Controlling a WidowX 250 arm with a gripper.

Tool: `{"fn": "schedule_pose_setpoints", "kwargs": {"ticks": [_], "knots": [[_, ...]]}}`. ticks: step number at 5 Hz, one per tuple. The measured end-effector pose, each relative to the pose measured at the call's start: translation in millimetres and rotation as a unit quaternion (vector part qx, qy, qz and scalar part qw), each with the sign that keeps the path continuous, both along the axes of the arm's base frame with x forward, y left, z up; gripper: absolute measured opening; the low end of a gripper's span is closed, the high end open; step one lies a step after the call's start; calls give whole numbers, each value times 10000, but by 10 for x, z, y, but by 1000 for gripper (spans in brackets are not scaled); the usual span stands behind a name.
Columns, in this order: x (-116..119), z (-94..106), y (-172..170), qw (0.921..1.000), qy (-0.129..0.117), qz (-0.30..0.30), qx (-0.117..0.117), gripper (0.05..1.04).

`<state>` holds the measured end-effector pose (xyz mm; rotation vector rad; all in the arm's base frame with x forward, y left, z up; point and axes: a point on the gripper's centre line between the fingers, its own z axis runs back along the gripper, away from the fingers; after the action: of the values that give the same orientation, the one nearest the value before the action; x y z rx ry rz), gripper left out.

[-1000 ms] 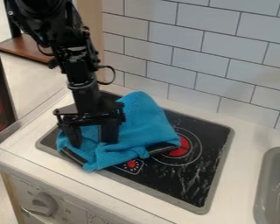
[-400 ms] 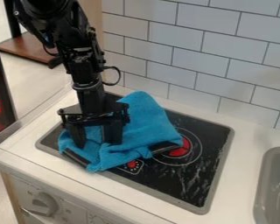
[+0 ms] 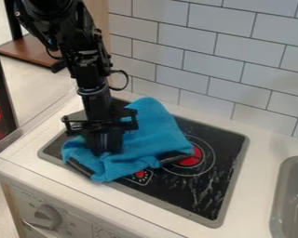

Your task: Unfold the cloth from left to right

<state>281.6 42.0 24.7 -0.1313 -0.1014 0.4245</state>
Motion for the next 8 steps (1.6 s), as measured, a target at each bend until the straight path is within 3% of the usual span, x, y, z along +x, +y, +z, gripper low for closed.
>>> {"fn": "schedule_pose_setpoints", "kwargs": {"ticks": [1,2,5,6,7,8], "knots": [[4,27,1,10000,-46,-8,11,156],[13,54,-2,10000,-96,-7,7,65],[8,199,-58,9997,-148,-61,-179,50],[82,410,-115,9987,-345,-91,-355,51],[197,579,-229,9974,-446,-230,-517,50],[362,633,-570,9941,-405,-780,-628,50]]}}
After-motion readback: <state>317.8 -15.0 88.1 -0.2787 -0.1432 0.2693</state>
